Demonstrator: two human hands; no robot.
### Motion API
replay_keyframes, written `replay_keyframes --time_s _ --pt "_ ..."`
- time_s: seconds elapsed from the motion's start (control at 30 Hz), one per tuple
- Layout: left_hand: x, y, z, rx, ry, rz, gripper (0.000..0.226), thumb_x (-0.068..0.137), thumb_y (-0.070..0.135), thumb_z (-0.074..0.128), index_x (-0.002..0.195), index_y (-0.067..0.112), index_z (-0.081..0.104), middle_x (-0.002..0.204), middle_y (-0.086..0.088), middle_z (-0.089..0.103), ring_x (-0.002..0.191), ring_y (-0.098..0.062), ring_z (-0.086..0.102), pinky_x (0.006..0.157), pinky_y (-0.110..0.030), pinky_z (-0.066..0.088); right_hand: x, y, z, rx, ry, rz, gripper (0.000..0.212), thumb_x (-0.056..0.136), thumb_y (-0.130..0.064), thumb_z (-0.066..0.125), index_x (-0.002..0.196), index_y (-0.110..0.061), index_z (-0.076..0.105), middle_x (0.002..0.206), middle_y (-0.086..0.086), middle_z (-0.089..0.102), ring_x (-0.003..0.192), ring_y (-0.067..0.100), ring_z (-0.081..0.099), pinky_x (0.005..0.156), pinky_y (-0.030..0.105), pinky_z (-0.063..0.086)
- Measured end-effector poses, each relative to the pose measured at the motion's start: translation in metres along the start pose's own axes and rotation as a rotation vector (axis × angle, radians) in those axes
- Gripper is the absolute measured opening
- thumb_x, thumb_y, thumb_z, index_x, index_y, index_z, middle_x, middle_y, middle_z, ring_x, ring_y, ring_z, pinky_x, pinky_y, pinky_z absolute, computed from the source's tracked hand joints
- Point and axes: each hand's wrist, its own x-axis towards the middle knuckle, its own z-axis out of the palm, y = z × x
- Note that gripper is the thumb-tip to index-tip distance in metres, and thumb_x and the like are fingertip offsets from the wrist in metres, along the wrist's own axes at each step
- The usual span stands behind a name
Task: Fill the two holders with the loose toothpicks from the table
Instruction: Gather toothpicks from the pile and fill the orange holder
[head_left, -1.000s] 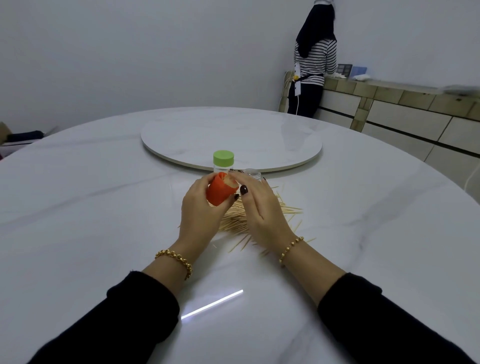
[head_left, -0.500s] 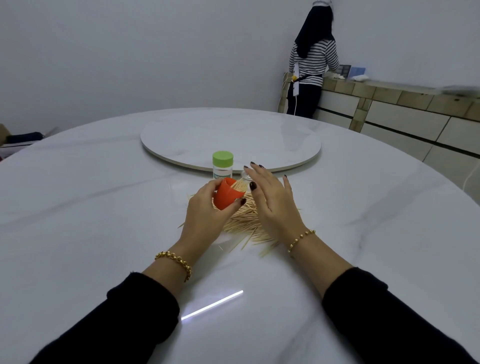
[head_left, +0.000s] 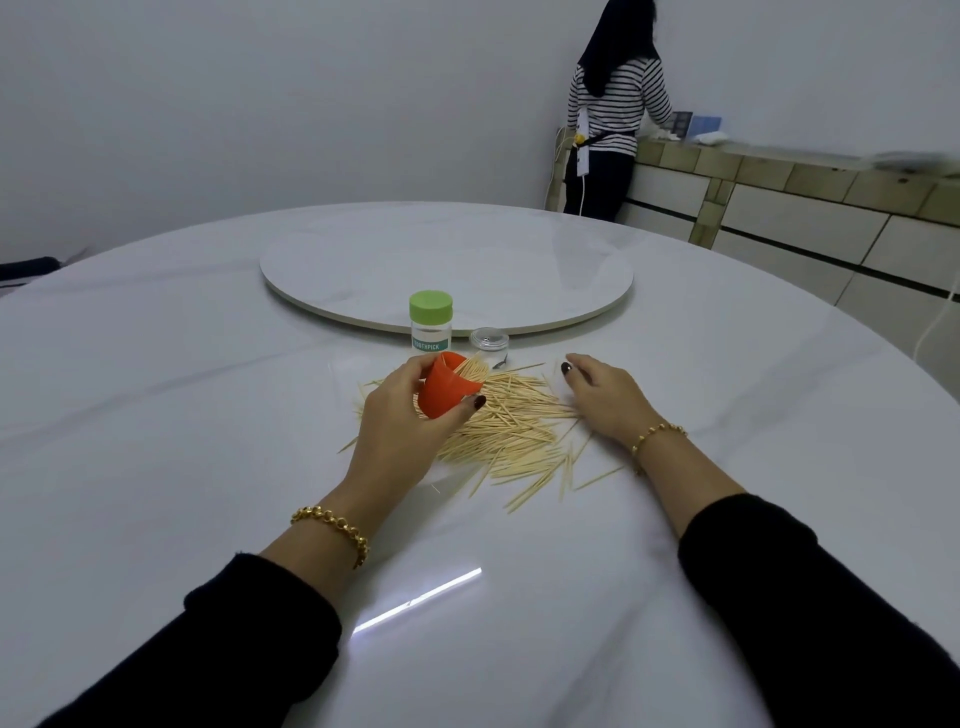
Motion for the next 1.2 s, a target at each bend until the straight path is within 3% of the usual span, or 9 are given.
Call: replay_keyframes --time_s 0.1,0.23,0.5,0.63,0.73,0.83,0.9,1.07,1.2 --pt "0.000 0.000 0.000 -0.001 -0.006 0.004 0.056 0.078 0.033 0.076 0.127 0.021 0.053 0.117 0.007 0.056 0.104 -0.007 0.052 0.066 -0.001 0.043 -0.001 -0.007 0.004 -0.059 -0.065 -0.091 0.033 0.101 -0.027 0.034 0.113 -0.007 0.058 0.104 0.011 0.066 0.095 0.028 0.058 0.104 0.040 0.033" --pt "0.000 -0.001 0.001 -0.009 -0.012 0.002 0.053 0.078 0.033 0.076 0.125 0.023 0.054 0.115 0.007 0.057 0.103 -0.007 0.053 0.067 -0.002 0.044 -0.004 -0.014 0.006 0.084 -0.162 -0.154 0.032 0.100 -0.019 0.040 0.124 -0.018 0.062 0.129 -0.003 0.061 0.121 0.013 0.052 0.105 0.026 0.034" --pt "-0.003 0.002 0.000 0.011 -0.033 0.013 0.053 0.077 0.033 0.076 0.125 0.021 0.055 0.115 0.007 0.057 0.104 -0.008 0.052 0.065 -0.004 0.043 -0.023 0.001 -0.017 0.200 -0.129 -0.132 0.035 0.094 -0.002 0.045 0.109 -0.020 0.071 0.110 -0.008 0.068 0.108 0.004 0.059 0.100 0.020 0.042" --pt "-0.005 0.004 0.001 0.015 -0.052 0.027 0.052 0.078 0.033 0.075 0.124 0.020 0.055 0.114 0.006 0.058 0.104 -0.009 0.052 0.068 -0.005 0.041 -0.045 0.013 -0.035 0.161 -0.187 -0.122 0.031 0.096 -0.008 0.048 0.109 -0.024 0.070 0.114 -0.011 0.067 0.110 -0.001 0.056 0.090 0.007 0.038" --pt "-0.007 0.004 0.001 0.005 -0.055 0.041 0.052 0.078 0.032 0.076 0.123 0.018 0.057 0.115 0.004 0.060 0.104 -0.011 0.054 0.071 -0.008 0.042 -0.063 0.019 -0.042 0.180 -0.273 -0.107 0.025 0.092 -0.018 0.061 0.115 -0.024 0.068 0.120 -0.015 0.063 0.117 -0.005 0.052 0.100 0.012 0.038" --pt "-0.008 0.005 0.000 0.003 -0.046 0.051 0.051 0.077 0.032 0.077 0.122 0.019 0.057 0.112 0.004 0.061 0.101 -0.010 0.055 0.073 -0.010 0.042 -0.078 0.019 -0.046 0.097 -0.340 -0.131 0.047 0.080 -0.024 0.076 0.125 -0.024 0.062 0.128 -0.018 0.056 0.122 -0.007 0.045 0.103 0.006 0.028" --pt "-0.008 0.005 0.000 0.003 -0.043 0.053 0.052 0.077 0.032 0.077 0.122 0.018 0.057 0.112 0.004 0.061 0.102 -0.011 0.055 0.075 -0.011 0.043 -0.082 0.018 -0.043 0.057 -0.291 -0.147 0.054 0.074 -0.025 0.081 0.124 -0.025 0.063 0.126 -0.019 0.056 0.119 -0.007 0.046 0.097 -0.001 0.028" --pt "-0.008 0.004 0.001 0.019 -0.051 0.048 0.053 0.077 0.032 0.077 0.124 0.017 0.057 0.114 0.003 0.061 0.101 -0.010 0.055 0.073 -0.010 0.041 -0.073 0.010 -0.019 0.056 0.043 -0.231 0.043 0.071 -0.022 0.083 0.110 -0.013 0.070 0.111 0.001 0.068 0.098 0.007 0.057 0.083 0.001 0.035" --pt "-0.008 0.004 0.001 0.021 -0.054 0.037 0.054 0.078 0.032 0.077 0.125 0.019 0.056 0.114 0.006 0.059 0.102 -0.009 0.054 0.074 -0.009 0.041 -0.058 0.000 -0.005 0.001 0.120 -0.237 0.040 0.076 -0.023 0.079 0.111 -0.008 0.070 0.110 0.008 0.066 0.096 0.014 0.057 0.077 0.007 0.033"
